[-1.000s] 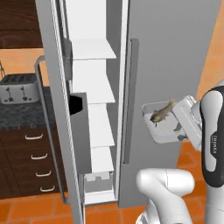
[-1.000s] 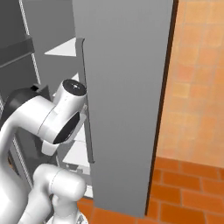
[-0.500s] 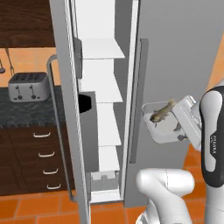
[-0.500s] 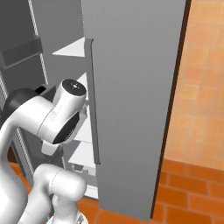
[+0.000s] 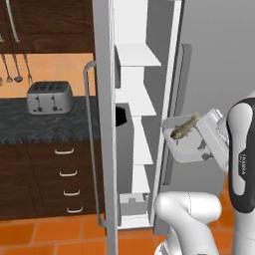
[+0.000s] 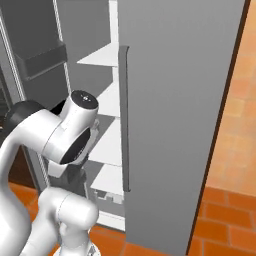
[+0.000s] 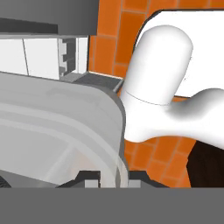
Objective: Take the meat container that has the fish and place it on the second highest rack of the freezer. Then take the vegetable container that has the carrot and avocado and place it on the highest rack of the freezer.
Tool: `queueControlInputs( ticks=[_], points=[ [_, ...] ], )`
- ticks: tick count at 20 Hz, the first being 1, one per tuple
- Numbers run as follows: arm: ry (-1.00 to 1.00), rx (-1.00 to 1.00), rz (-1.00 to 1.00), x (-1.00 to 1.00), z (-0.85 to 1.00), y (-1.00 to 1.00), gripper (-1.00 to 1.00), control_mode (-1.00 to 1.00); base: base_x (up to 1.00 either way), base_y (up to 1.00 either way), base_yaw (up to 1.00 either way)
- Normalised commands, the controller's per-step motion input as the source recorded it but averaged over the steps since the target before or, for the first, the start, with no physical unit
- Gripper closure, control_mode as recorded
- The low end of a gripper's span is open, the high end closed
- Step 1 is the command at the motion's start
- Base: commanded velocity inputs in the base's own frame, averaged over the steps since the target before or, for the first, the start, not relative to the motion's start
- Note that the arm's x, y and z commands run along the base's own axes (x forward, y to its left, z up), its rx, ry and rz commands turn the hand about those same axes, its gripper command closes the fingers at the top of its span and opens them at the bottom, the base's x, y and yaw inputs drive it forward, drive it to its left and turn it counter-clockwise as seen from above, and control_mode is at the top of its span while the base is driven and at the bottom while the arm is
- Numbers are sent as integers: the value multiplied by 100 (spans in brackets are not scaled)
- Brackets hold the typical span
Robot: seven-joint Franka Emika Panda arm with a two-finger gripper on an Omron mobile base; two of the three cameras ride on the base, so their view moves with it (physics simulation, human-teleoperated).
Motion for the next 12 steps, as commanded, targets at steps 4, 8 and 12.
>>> queueControlInputs(
  ticks=[4,8,12],
  points=[
    [0,0,0,0,0,0,100,100,2,4,19],
    [0,0,0,0,0,0,100,100,15,0,28],
    [0,0,0,0,0,0,100,100,44,-19,26]
  ],
)
